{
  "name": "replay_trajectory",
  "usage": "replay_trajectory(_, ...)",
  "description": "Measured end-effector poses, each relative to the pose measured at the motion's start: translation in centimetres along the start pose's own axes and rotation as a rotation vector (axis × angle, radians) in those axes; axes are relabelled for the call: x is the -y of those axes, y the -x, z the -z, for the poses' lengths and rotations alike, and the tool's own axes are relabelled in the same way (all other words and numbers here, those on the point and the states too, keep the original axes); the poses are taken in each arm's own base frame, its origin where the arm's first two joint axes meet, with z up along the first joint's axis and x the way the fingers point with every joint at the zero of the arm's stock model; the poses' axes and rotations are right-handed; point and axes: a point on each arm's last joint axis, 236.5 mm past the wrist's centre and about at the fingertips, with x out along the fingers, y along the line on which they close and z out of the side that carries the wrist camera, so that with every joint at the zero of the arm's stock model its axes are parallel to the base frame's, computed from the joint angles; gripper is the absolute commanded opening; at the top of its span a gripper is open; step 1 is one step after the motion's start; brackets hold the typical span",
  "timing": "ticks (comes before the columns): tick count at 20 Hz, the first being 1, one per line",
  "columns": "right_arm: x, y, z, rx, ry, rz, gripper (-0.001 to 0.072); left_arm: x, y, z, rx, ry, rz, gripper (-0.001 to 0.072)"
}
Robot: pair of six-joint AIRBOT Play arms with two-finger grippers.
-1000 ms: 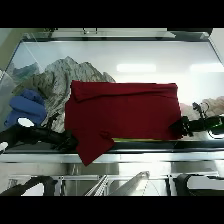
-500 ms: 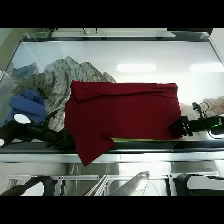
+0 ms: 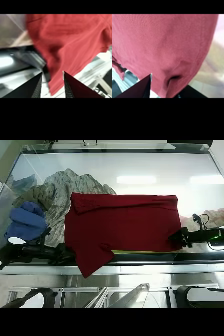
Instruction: Fold the shirts.
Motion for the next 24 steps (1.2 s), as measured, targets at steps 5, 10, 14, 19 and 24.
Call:
replay_trajectory(5, -0.2, 0.0, 0.0, 0.001, 0.001, -0.007, 0.0358, 1.3, -2.8, 1.4, -0.055, 0.008, 0.059, 0.0290)
replay_trajectory(10, -0.3, 0.0, 0.0, -0.001, 0.001, -0.012, 0.0359, 1.7, -2.9, 0.1, 0.082, -0.017, 0.047, 0.0286)
replay_trajectory(14, -0.4, 0.0, 0.1, -0.004, 0.000, -0.017, 0.0359, 1.6, -1.3, -2.0, 0.232, -0.074, -0.009, 0.0102)
replay_trajectory(19, -0.6, 0.0, 0.5, -0.023, 0.002, -0.025, 0.0358, 2.4, -1.9, -1.3, 0.204, -0.064, 0.018, 0.0026)
replay_trajectory(24, -1.0, 1.0, 1.7, -0.055, -0.021, -0.073, 0.0355, 2.7, -3.5, -0.3, 0.104, -0.071, 0.022, 0.0026)
